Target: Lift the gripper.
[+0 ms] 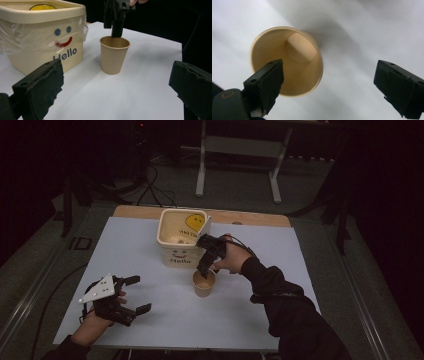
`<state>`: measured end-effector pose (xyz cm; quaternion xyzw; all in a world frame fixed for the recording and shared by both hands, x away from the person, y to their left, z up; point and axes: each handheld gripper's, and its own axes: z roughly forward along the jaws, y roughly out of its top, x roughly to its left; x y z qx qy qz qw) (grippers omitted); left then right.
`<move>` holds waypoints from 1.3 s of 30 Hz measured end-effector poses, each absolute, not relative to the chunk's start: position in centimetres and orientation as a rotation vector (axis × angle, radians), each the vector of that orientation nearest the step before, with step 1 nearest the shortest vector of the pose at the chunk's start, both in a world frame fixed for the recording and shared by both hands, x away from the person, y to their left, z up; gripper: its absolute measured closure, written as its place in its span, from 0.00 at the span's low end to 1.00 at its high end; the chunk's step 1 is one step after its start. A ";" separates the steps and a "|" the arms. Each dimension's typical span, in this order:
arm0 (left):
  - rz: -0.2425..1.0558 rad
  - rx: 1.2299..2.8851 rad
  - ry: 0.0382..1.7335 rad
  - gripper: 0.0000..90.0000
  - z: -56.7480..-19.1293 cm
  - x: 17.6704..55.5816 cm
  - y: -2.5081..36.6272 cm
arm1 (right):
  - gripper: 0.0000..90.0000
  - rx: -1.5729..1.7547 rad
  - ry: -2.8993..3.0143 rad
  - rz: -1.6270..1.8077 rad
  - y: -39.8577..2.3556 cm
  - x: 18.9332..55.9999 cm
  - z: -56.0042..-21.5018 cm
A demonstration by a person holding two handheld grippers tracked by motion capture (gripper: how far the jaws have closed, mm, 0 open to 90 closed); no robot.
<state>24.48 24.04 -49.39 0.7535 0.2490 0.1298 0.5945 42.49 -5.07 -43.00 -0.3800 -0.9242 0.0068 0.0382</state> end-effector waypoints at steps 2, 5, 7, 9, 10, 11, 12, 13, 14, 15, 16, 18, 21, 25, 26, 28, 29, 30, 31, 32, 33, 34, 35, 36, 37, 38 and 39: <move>0.299 1.750 0.576 0.01 -49.4 24.5 24.0 | 0.10 -1.158 -2.846 0.031 -5.0 42.5 -42.6; 0.298 1.754 0.572 0.01 -49.4 24.5 24.0 | 0.10 -1.121 -2.846 0.037 -5.0 42.5 -41.9; 0.293 1.752 0.570 0.01 -49.4 24.4 24.0 | 0.10 -1.094 -2.848 0.036 -5.0 42.5 -41.4; 0.291 1.751 0.571 0.01 -49.4 24.4 24.0 | 0.10 -1.079 -2.854 0.033 -5.0 42.5 -40.9; 0.291 1.753 0.569 0.01 -49.4 24.5 24.0 | 0.10 -1.068 -2.866 0.037 -4.9 42.5 -40.6; 0.292 1.753 0.567 0.01 -49.4 24.5 24.0 | 0.10 -1.063 -2.867 0.031 -4.9 42.5 -40.3; 0.289 1.751 0.568 0.01 -49.4 24.5 24.0 | 0.10 -1.049 -2.872 0.033 -4.9 42.5 -40.1; 0.288 1.750 0.567 0.01 -49.4 24.5 23.9 | 0.10 -1.046 -2.882 0.032 -4.8 42.4 -39.8; 0.287 1.750 0.566 0.01 -49.4 24.5 23.9 | 0.10 -1.031 -2.880 0.028 -4.8 42.4 -39.5; 0.287 1.753 0.563 0.01 -49.5 24.5 23.9 | 0.10 -1.015 -2.884 0.023 -4.8 42.4 -39.3; 0.284 1.752 0.562 0.01 -49.5 24.5 23.9 | 0.10 -0.999 -2.896 0.021 -4.8 42.4 -39.1; 0.283 1.756 0.558 0.01 -49.5 24.4 23.9 | 0.10 -0.951 -2.887 0.026 -4.7 42.3 -38.6; 0.279 1.755 0.556 0.01 -49.5 24.4 23.9 | 0.10 -0.881 -2.892 0.028 -4.6 42.0 -38.2; 0.273 1.752 0.554 0.01 -49.5 24.5 23.9 | 0.10 -0.828 -2.903 0.017 -4.3 41.9 -37.6; 0.273 1.753 0.552 0.01 -49.5 24.4 23.9 | 0.10 -0.820 -2.908 0.015 -4.3 41.9 -37.5; 0.271 1.754 0.551 0.01 -49.5 24.4 23.9 | 0.10 -0.801 -2.914 0.009 -4.2 41.8 -37.2; 0.269 1.754 0.550 0.01 -49.5 24.4 23.9 | 0.10 -0.788 -2.923 0.007 -4.2 41.8 -37.0; 0.270 1.755 0.549 0.01 -49.5 24.4 23.9 | 0.10 -0.775 -2.929 0.004 -4.2 41.8 -36.8; 0.270 1.755 0.549 0.01 -49.5 24.5 23.9 | 0.10 -0.762 -2.927 0.001 -4.2 41.7 -36.6; 0.268 1.753 0.548 0.01 -49.5 24.5 23.9 | 0.10 -0.749 -2.938 -0.003 -4.1 41.7 -36.5; 0.268 1.753 0.548 0.01 -49.5 24.5 23.9 | 0.10 -0.729 -2.943 -0.010 -4.1 41.7 -36.3; 0.268 1.755 0.546 0.01 -49.5 24.4 23.8 | 0.10 -0.714 -2.939 -0.021 -4.1 41.6 -36.0; 0.268 1.755 0.546 0.01 -49.5 24.4 23.8 | 0.10 -0.698 -2.942 -0.030 -4.1 41.6 -35.8; 0.267 1.755 0.544 0.01 -49.5 24.4 23.8 | 0.10 -0.661 -2.947 -0.047 -4.1 41.6 -35.6; 0.269 1.758 0.544 0.01 -49.5 24.4 23.8 | 0.10 -0.650 -2.953 -0.043 -4.0 41.5 -35.5; 0.267 1.758 0.544 0.01 -49.5 24.4 23.8 | 0.10 -0.636 -2.969 -0.040 -4.0 41.4 -35.4; 0.266 1.758 0.544 0.01 -49.5 24.4 23.8 | 0.10 -0.612 -2.969 -0.036 -3.9 41.3 -35.3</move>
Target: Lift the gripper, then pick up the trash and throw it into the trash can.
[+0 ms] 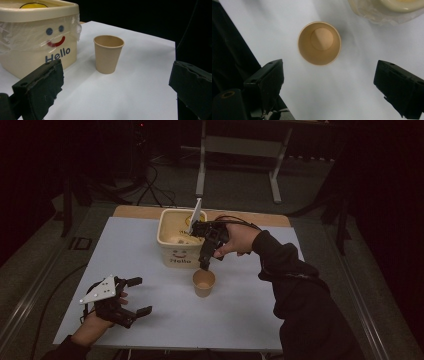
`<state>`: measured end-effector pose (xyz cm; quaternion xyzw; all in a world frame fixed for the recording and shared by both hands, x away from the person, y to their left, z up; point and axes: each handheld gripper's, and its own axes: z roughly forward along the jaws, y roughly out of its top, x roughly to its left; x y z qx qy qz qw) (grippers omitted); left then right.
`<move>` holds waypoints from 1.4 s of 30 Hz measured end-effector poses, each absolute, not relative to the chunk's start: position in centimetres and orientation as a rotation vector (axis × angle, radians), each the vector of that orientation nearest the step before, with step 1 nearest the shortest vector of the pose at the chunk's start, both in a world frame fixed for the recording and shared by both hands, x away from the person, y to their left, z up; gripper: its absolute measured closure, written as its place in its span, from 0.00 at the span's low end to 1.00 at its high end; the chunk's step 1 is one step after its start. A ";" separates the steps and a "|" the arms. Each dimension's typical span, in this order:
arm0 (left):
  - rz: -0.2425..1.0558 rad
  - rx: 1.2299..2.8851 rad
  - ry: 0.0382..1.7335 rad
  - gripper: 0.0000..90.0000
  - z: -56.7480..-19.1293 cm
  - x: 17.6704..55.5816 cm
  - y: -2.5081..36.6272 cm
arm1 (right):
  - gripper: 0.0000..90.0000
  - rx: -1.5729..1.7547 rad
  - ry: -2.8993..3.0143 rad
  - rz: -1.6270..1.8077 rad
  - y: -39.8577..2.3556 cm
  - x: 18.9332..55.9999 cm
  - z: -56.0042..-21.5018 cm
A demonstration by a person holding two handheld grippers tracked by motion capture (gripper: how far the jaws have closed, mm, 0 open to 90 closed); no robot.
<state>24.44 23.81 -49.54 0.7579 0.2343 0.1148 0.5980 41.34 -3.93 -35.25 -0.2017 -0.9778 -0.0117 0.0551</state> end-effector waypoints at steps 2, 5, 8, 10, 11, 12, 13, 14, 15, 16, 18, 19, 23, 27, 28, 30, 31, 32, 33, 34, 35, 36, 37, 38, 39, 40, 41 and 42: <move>0.266 1.760 0.543 0.01 -49.5 24.4 23.8 | 0.10 -0.576 -2.974 -0.029 -3.8 41.1 -35.1; 0.266 1.763 0.540 0.01 -49.5 24.4 23.8 | 0.10 -0.507 -2.970 -0.020 -3.7 40.8 -35.0; 0.258 1.766 0.537 0.01 -49.6 24.4 23.7 | 0.10 -0.417 -3.000 -0.020 -3.6 40.4 -34.7; 0.257 1.771 0.534 0.01 -49.6 24.4 23.7 | 0.10 -0.373 -3.004 -0.031 -3.6 40.2 -34.5; 0.257 1.771 0.534 0.01 -49.6 24.4 23.7 | 0.10 -0.339 -3.014 -0.036 -3.5 40.1 -34.4; 0.257 1.771 0.533 0.01 -49.6 24.4 23.7 | 0.10 -0.307 -3.029 -0.050 -3.4 39.9 -34.3; 0.256 1.770 0.533 0.01 -49.6 24.4 23.8 | 0.10 -0.302 -3.030 -0.058 -3.4 39.8 -34.3; 0.255 1.770 0.534 0.01 -49.6 24.4 23.8 | 0.10 -0.282 -3.031 -0.055 -3.3 39.8 -34.2; 0.255 1.770 0.534 0.01 -49.6 24.4 23.8 | 0.10 -0.267 -3.040 -0.074 -3.3 39.8 -34.2; 0.253 1.772 0.532 0.01 -49.6 24.4 23.7 | 0.10 -0.248 -3.034 -0.078 -3.2 39.7 -34.1; 0.252 1.772 0.531 0.01 -49.6 24.4 23.7 | 0.10 -0.187 -3.047 -0.089 -3.1 39.4 -34.0; 0.250 1.773 0.532 0.01 -49.7 24.4 23.7 | 0.10 -0.177 -3.044 -0.088 -3.1 39.3 -34.0; 0.248 1.773 0.531 0.01 -49.6 24.3 23.7 | 0.10 -0.091 -3.075 -0.132 -3.1 38.9 -33.8; 0.248 1.774 0.529 0.01 -49.6 24.3 23.7 | 0.10 -0.027 -3.081 -0.148 -3.1 38.6 -33.6; 0.246 1.774 0.529 0.01 -49.7 24.3 23.7 | 0.10 -0.006 -3.089 -0.153 -3.1 38.5 -33.6; 0.245 1.776 0.530 0.01 -49.7 24.3 23.7 | 0.10 0.024 -3.106 -0.159 -3.1 38.4 -33.5; 0.245 1.777 0.530 0.01 -49.7 24.3 23.7 | 0.10 0.020 -3.102 -0.160 -3.2 38.4 -33.5; 0.243 1.776 0.530 0.01 -49.7 24.3 23.7 | 0.10 0.024 -3.108 -0.159 -3.2 38.4 -33.5; 0.243 1.776 0.530 0.01 -49.7 24.3 23.7 | 0.10 0.022 -3.112 -0.157 -3.2 38.4 -33.5; 0.243 1.776 0.530 0.01 -49.7 24.3 23.7 | 0.10 0.021 -3.109 -0.161 -3.2 38.4 -33.5; 0.241 1.776 0.531 0.01 -49.7 24.3 23.7 | 0.10 0.023 -3.113 -0.162 -3.3 38.4 -33.5; 0.241 1.779 0.532 0.01 -49.7 24.3 23.7 | 0.10 0.025 -3.113 -0.165 -3.3 38.4 -33.6; 0.242 1.781 0.531 0.01 -49.7 24.3 23.7 | 0.10 0.025 -3.119 -0.160 -3.3 38.4 -33.6; 0.243 1.783 0.530 0.01 -49.7 24.3 23.7 | 0.10 0.021 -3.124 -0.160 -3.3 38.4 -33.6; 0.243 1.784 0.530 0.01 -49.7 24.2 23.7 | 0.10 0.021 -3.123 -0.165 -3.3 38.4 -33.6; 0.246 1.784 0.528 0.01 -49.7 24.2 23.7 | 0.10 0.022 -3.126 -0.169 -3.3 38.4 -33.6; 0.244 1.782 0.528 0.01 -49.7 24.3 23.7 | 0.10 0.022 -3.127 -0.170 -3.3 38.4 -33.6; 0.243 1.783 0.529 0.01 -49.7 24.3 23.7 | 0.10 0.027 -3.123 -0.169 -3.3 38.3 -33.6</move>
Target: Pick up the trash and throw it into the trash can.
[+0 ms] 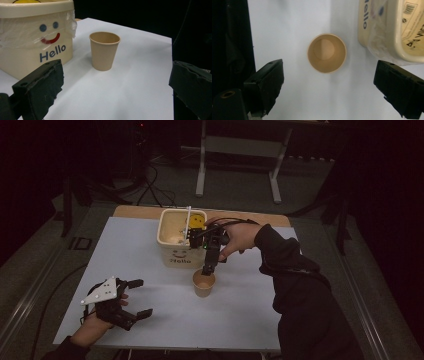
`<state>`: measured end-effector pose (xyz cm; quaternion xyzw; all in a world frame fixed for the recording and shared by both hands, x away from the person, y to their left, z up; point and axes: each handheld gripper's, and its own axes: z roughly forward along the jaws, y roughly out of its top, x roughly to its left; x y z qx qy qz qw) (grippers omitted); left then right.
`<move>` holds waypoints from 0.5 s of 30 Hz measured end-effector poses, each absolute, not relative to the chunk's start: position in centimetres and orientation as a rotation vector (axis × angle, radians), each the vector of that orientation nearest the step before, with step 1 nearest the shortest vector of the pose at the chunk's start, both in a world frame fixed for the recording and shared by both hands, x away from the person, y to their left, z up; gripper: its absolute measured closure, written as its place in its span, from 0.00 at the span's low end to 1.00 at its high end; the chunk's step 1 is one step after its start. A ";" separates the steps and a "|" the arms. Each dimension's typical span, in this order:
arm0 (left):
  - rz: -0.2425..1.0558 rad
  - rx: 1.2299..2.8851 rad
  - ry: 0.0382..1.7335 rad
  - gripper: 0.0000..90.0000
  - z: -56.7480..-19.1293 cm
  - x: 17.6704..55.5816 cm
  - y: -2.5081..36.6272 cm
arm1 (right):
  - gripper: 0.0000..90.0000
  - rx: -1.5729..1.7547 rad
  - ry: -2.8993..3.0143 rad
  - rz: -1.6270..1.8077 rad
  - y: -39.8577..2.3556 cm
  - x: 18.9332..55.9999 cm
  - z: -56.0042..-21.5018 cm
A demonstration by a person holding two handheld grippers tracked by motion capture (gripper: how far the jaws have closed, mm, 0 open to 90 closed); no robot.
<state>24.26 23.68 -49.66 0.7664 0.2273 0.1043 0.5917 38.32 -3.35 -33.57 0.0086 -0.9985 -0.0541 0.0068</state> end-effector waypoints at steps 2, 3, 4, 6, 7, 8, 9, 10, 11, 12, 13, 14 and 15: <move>0.243 1.786 0.529 0.01 -49.7 24.3 23.7 | 0.10 0.026 -3.134 -0.173 -3.3 38.3 -33.6; 0.241 1.785 0.529 0.01 -49.7 24.2 23.7 | 0.10 0.027 -3.133 -0.178 -3.3 38.2 -33.6; 0.242 1.785 0.528 0.01 -49.7 24.2 23.7 | 0.10 0.043 -3.146 -0.181 -3.3 38.2 -33.7; 0.245 1.786 0.526 0.01 -49.6 24.2 23.7 | 0.10 0.049 -3.150 -0.208 -3.3 38.1 -33.8; 0.245 1.787 0.525 0.01 -49.6 24.2 23.7 | 0.10 0.059 -3.151 -0.225 -3.4 38.1 -34.0; 0.244 1.787 0.525 0.01 -49.6 24.2 23.7 | 0.10 0.068 -3.151 -0.229 -3.4 38.0 -34.1; 0.245 1.787 0.524 0.01 -49.6 24.2 23.7 | 0.10 0.087 -3.153 -0.236 -3.4 37.8 -34.3; 0.245 1.787 0.524 0.01 -49.6 24.2 23.7 | 0.10 0.106 -3.162 -0.241 -3.4 37.6 -34.6; 0.245 1.786 0.524 0.01 -49.6 24.2 23.7 | 0.10 0.122 -3.169 -0.253 -3.4 37.4 -34.7; 0.245 1.786 0.523 0.01 -49.6 24.2 23.7 | 0.10 0.130 -3.166 -0.279 -3.4 37.3 -34.9; 0.246 1.786 0.522 0.01 -49.6 24.2 23.7 | 0.10 0.135 -3.175 -0.299 -3.5 37.3 -35.1; 0.245 1.786 0.524 0.01 -49.6 24.2 23.6 | 0.10 0.139 -3.168 -0.316 -3.6 37.3 -35.3; 0.245 1.786 0.524 0.01 -49.6 24.2 23.6 | 0.10 0.139 -3.168 -0.330 -3.6 37.2 -35.6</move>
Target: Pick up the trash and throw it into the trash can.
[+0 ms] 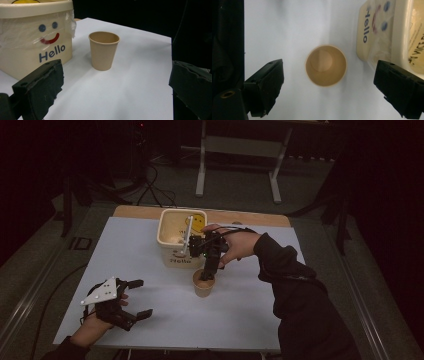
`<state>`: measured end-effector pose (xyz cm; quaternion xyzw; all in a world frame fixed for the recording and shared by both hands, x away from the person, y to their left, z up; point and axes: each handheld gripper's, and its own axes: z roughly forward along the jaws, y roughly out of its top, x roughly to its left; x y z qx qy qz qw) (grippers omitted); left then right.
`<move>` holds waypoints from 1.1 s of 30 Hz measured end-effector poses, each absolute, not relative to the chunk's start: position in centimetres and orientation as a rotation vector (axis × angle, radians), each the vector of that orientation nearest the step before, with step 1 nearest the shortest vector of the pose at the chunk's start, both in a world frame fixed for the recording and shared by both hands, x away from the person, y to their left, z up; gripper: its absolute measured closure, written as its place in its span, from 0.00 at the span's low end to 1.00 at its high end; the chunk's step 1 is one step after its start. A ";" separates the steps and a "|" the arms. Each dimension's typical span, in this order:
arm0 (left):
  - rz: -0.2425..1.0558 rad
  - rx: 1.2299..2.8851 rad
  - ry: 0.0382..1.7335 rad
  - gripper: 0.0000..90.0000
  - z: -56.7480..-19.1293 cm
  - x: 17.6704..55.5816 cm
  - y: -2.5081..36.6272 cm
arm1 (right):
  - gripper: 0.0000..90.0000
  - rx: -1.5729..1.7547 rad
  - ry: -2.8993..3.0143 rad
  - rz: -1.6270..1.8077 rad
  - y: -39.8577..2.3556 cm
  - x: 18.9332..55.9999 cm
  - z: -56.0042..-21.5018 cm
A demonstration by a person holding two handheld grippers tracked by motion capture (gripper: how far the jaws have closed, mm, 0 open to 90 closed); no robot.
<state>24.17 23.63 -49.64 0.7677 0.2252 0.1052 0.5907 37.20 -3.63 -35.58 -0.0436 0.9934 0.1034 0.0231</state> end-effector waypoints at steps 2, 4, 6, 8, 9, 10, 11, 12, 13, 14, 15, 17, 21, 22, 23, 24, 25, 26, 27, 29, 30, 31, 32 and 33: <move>0.245 1.786 0.523 0.01 -49.6 24.2 23.6 | 0.10 -0.142 3.079 0.334 -3.7 37.1 -36.1; 0.246 1.788 0.521 0.01 -49.7 24.2 23.6 | 0.10 -0.155 3.080 0.345 -3.9 36.9 -36.7; 0.244 1.785 0.522 0.01 -49.7 24.2 23.6 | 0.10 -0.155 3.088 0.345 -4.0 36.9 -37.2; 0.243 1.788 0.519 0.01 -49.6 24.2 23.6 | 0.10 -0.142 3.097 0.367 -4.2 36.9 -37.6; 0.243 1.789 0.519 0.01 -49.7 24.2 23.6 | 0.10 -0.141 3.096 0.380 -4.3 37.0 -37.8; 0.241 1.790 0.519 0.01 -49.7 24.2 23.6 | 0.10 -0.132 3.099 0.383 -4.3 37.1 -38.0; 0.240 1.791 0.518 0.01 -49.7 24.2 23.6 | 0.10 -0.127 3.100 0.379 -4.4 37.1 -38.3; 0.241 1.793 0.518 0.01 -49.7 24.2 23.5 | 0.10 -0.109 3.097 0.348 -4.4 37.2 -38.7; 0.238 1.793 0.517 0.01 -49.7 24.2 23.5 | 0.10 -0.101 3.101 0.339 -4.4 37.3 -39.0; 0.238 1.794 0.517 0.01 -49.7 24.2 23.5 | 0.10 -0.105 3.103 0.334 -4.4 37.3 -39.3; 0.239 1.794 0.516 0.01 -49.7 24.2 23.5 | 0.10 -0.105 3.092 0.322 -4.4 37.2 -39.5; 0.236 1.796 0.515 0.01 -49.7 24.2 23.5 | 0.10 -0.116 3.096 0.333 -4.4 37.3 -40.0; 0.234 1.800 0.513 0.01 -49.7 24.2 23.5 | 0.10 -0.134 3.078 0.352 -4.4 37.4 -41.0; 0.232 1.800 0.511 0.01 -49.7 24.2 23.5 | 0.10 -0.128 3.088 0.356 -4.4 37.5 -41.2; 0.231 1.801 0.511 0.01 -49.7 24.2 23.5 | 0.10 -0.130 3.097 0.356 -4.4 37.6 -41.5; 0.231 1.800 0.510 0.01 -49.7 24.2 23.5 | 0.10 -0.132 3.087 0.357 -4.4 37.6 -41.7; 0.230 1.800 0.509 0.01 -49.7 24.2 23.5 | 0.10 -0.124 3.097 0.352 -4.4 37.7 -41.9; 0.230 1.801 0.507 0.01 -49.7 24.2 23.5 | 0.10 -0.117 3.093 0.344 -4.4 37.7 -42.1; 0.229 1.802 0.508 0.01 -49.7 24.2 23.4 | 0.10 -0.116 3.087 0.346 -4.5 37.8 -42.3; 0.228 1.802 0.506 0.01 -49.7 24.2 23.4 | 0.10 -0.114 3.092 0.350 -4.5 38.0 -42.5; 0.228 1.802 0.506 0.01 -49.7 24.2 23.4 | 0.10 -0.114 3.092 0.350 -4.5 38.0 -42.5; 0.228 1.802 0.506 0.01 -49.7 24.2 23.4 | 0.10 -0.118 3.088 0.356 -4.5 38.1 -42.7; 0.227 1.802 0.506 0.01 -49.7 24.2 23.5 | 0.10 -0.114 3.100 0.357 -4.6 38.2 -43.0; 0.226 1.801 0.506 0.01 -49.7 24.2 23.5 | 0.10 -0.122 3.093 0.349 -4.6 38.2 -43.3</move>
